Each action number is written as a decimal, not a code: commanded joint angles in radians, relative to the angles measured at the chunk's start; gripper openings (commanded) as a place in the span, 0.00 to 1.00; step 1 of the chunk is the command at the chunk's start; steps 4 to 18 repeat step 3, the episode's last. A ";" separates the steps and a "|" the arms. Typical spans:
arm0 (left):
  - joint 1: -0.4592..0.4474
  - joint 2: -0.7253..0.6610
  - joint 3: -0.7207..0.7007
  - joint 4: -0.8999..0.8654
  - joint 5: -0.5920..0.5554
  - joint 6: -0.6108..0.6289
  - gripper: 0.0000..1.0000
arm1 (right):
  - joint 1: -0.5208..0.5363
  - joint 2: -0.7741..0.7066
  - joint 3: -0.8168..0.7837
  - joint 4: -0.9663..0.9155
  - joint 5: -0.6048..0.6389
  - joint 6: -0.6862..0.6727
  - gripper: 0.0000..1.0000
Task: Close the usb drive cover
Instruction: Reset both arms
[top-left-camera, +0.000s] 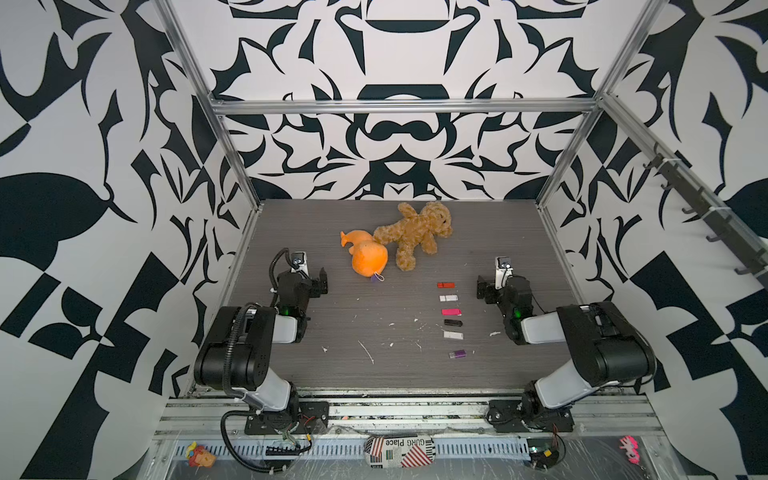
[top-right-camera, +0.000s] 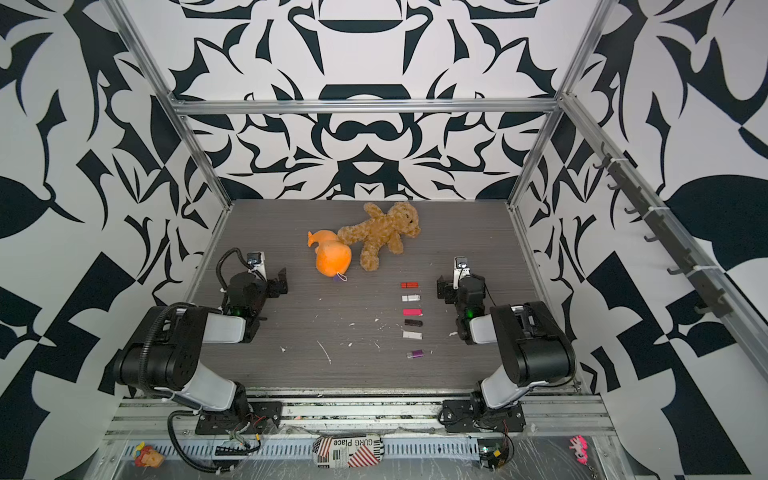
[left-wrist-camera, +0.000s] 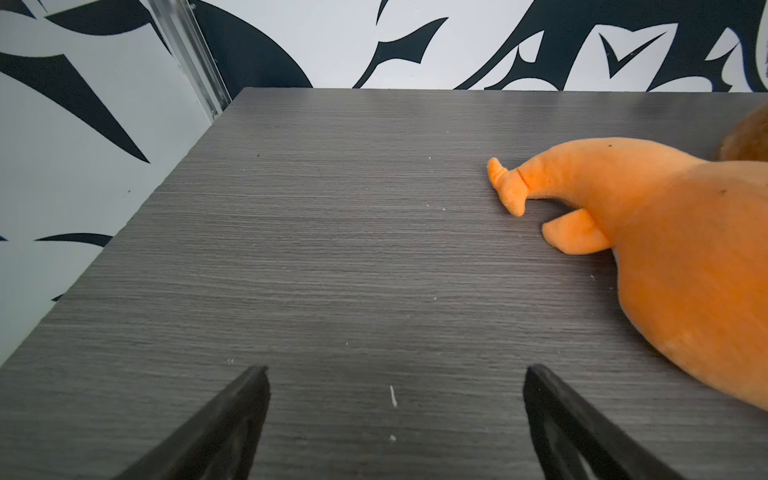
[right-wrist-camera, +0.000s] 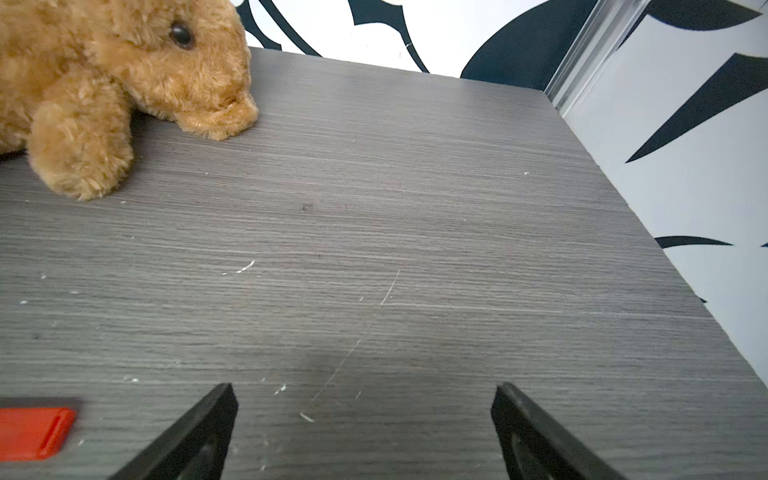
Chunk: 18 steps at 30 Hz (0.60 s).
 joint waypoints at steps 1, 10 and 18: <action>0.005 0.000 0.005 0.004 0.008 0.005 0.99 | -0.002 -0.003 0.027 0.012 0.014 0.013 0.99; 0.005 0.000 0.006 0.003 0.007 0.004 0.99 | -0.002 -0.008 0.023 0.016 0.011 0.014 0.99; 0.005 0.000 0.006 0.003 0.007 0.004 0.99 | -0.002 -0.008 0.023 0.016 0.011 0.014 0.99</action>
